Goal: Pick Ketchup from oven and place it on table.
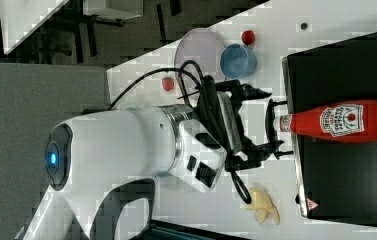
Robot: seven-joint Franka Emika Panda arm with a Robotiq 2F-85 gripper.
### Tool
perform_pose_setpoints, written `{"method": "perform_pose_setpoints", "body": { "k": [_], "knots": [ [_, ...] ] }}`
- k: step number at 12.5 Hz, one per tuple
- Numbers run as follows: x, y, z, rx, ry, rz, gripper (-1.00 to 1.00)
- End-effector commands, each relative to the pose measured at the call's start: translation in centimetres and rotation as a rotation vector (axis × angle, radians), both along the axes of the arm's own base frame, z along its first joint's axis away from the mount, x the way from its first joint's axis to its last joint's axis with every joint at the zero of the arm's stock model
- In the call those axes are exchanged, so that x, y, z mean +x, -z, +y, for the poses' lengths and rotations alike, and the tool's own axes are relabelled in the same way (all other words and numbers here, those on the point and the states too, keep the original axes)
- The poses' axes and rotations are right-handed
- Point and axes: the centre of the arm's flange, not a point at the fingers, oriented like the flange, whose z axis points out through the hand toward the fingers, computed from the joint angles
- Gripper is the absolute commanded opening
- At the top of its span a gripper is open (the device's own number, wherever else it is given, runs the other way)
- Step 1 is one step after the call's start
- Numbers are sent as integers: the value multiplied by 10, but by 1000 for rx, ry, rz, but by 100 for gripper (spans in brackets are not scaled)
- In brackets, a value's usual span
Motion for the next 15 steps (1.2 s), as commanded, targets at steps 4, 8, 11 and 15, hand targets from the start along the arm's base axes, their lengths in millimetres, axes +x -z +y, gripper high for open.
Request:
{"method": "perform_pose_setpoints", "body": {
  "k": [4,8,11,15],
  "knots": [
    [-34,48,-63,54,138,1,100],
    [-31,81,-70,82,173,16,100],
    [-22,101,-72,64,180,-3,100],
    [-27,107,-74,77,191,19,27]
  ]
}}
